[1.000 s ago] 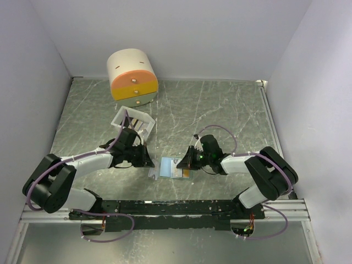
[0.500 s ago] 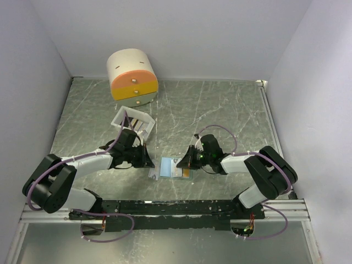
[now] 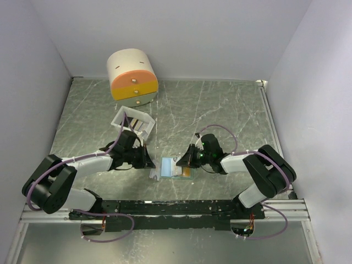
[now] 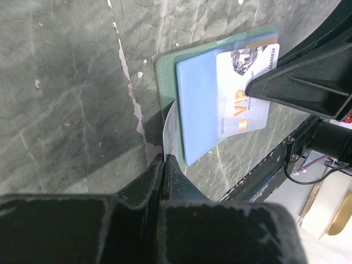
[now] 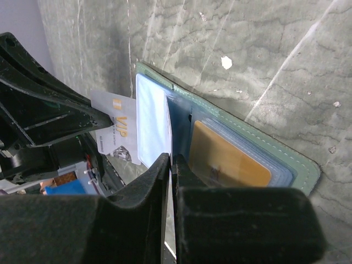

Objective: Put the credit cards into the card holder
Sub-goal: Insert the credit card into the card holder.

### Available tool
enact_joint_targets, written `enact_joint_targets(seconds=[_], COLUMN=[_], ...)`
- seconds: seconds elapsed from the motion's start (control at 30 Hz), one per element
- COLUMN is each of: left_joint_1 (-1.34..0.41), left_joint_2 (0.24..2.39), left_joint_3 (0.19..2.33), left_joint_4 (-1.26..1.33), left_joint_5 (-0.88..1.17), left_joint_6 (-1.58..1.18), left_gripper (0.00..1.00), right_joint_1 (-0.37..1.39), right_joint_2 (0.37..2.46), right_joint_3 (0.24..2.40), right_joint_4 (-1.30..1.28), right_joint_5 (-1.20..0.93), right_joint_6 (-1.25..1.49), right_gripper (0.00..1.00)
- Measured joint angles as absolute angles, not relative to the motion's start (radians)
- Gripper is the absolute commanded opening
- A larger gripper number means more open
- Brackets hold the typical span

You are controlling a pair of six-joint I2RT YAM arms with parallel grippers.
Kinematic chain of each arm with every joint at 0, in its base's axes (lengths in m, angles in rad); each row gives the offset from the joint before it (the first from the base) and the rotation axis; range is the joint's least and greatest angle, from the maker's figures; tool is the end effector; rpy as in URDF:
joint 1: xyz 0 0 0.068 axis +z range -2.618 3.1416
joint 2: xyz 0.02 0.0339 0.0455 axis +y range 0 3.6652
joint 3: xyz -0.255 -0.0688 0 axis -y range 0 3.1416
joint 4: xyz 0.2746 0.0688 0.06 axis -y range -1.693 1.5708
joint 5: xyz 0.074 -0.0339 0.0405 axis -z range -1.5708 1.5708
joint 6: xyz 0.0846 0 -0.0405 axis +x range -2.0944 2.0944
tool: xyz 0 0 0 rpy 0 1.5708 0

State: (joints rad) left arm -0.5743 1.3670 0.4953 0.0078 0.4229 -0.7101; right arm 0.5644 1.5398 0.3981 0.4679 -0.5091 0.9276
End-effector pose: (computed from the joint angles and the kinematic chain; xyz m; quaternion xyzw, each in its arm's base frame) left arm 0.2239 -0.1863 0.0767 0.0102 0.9201 -0.3604 0.1531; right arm 0.2284 0.1934 0.0514 0.0501 0.8774 0.4515 0.1542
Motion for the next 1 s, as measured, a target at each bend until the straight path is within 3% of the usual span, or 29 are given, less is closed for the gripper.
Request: enact_joint_targets(seconds=[0.13,0.3,0.7,1.0], left_joint_1=[-0.585,-0.607,-0.613,-0.618], left_joint_2=[1.367,1.367,1.367,1.365], left_joint_3=[0.495,0.495,0.495,0.494], left_joint_4=[0.014,0.018,0.017,0.018], left_joint_5=[0.422,0.422,0.418,0.414], left_joint_6=[-0.718,-0.727,-0.738,-0.743], left_gripper=[0.07,0.07,0.07,0.07], right_joint_1=[0.564,0.564,0.564,0.591], right_joint_2=[1.539,1.489,1.361,1.353], right_joint_3=[0.396,0.403,0.456,0.460], right_joint_4=[0.458,0.385,0.121,0.096], right_joint_5=[-0.499,-0.470,-0.345,-0.324], right_joint_6=[0.929,0.908,0.831,0.831], right_gripper=[0.29,0.43,0.45,0.45])
